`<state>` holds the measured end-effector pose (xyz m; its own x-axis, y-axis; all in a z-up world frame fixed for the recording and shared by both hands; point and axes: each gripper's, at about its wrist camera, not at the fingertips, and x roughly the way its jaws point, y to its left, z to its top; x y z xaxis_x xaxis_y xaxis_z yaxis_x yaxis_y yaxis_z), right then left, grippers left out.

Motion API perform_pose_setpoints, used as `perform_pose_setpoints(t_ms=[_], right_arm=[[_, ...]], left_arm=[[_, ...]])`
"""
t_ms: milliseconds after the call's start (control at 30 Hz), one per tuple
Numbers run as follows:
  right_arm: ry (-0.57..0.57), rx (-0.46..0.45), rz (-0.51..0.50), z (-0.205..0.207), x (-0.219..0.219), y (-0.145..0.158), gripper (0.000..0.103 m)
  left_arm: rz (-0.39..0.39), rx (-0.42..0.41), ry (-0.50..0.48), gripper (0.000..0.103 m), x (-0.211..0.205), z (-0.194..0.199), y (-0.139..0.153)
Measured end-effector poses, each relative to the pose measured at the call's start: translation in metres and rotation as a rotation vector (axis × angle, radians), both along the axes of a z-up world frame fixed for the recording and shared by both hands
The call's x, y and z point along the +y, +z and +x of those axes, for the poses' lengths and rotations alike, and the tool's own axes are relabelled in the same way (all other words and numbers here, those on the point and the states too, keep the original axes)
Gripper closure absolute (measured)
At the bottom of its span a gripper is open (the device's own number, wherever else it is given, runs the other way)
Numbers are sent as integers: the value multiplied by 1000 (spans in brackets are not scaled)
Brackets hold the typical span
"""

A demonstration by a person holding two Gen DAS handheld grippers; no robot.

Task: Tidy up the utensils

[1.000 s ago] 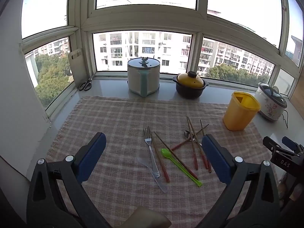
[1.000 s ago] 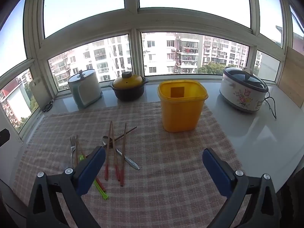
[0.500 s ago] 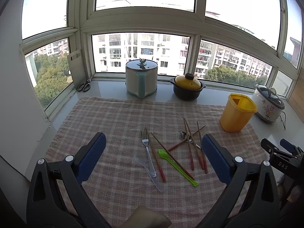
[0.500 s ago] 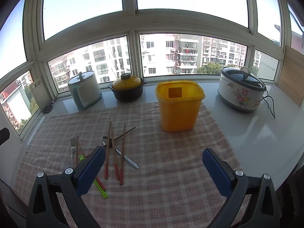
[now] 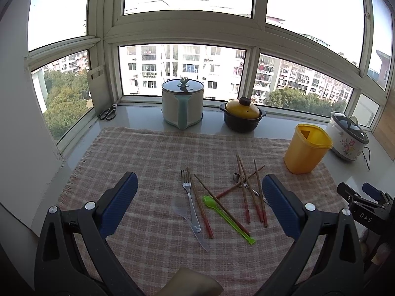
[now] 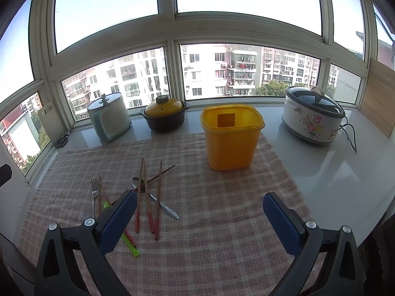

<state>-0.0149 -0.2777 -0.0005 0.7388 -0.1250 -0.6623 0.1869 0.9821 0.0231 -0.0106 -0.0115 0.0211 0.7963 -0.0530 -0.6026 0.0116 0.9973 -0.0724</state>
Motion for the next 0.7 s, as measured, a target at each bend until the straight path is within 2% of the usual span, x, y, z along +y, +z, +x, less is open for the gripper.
perform_pose_setpoints(t_ms=[700], right_arm=[[-2,14,3,5,2,-1,0]], left_arm=[[-5,2,-6,1,-4,6,1]])
